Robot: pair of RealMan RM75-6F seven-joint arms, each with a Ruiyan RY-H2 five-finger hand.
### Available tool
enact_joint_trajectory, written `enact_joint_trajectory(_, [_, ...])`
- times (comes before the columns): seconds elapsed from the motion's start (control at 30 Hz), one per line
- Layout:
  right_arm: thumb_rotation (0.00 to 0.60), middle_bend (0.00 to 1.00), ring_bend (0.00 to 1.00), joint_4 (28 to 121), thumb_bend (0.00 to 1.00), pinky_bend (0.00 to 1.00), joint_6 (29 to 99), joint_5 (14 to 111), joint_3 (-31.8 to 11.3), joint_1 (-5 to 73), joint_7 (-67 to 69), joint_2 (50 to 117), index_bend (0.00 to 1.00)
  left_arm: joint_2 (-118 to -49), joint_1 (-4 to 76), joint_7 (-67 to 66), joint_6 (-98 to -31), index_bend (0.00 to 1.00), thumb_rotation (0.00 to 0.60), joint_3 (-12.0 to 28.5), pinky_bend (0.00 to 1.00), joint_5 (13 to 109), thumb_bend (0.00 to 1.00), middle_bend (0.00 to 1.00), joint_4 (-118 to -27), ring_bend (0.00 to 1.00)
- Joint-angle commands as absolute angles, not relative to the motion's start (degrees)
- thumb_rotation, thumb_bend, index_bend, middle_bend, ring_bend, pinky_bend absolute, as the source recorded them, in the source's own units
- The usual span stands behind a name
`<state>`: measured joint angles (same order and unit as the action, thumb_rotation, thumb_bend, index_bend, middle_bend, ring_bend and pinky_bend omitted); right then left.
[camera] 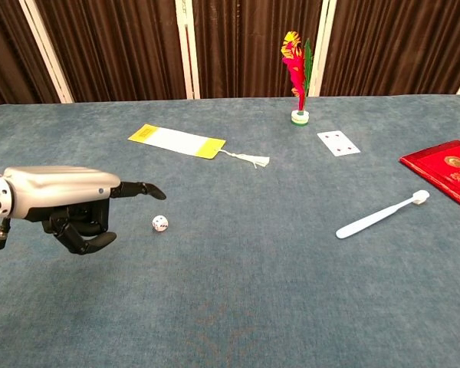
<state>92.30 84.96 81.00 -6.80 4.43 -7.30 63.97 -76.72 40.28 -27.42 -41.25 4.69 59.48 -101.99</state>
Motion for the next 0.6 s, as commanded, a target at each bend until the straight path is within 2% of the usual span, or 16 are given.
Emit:
enact_joint_trajectory(0.03, [0.6,0.0,0.0,92.2,0.0,0.0,84.9,81.0,-6.8,4.5,-7.2,64.0,0.0,-77.5,41.0,-28.5,-42.0,0.0,0.6,3.6,1.0,57.0,0.62,0.96,-101.0,0.97])
enact_joint_trajectory(0.6, [0.6,0.0,0.0,91.8,0.0,0.0,83.7,80.2,-6.7,5.0,-7.5,64.3,0.0,-81.4,43.1,-24.2,-40.2,0.0,0.6,1.7,1.0,54.6,0.63,0.96,-94.4,0.97])
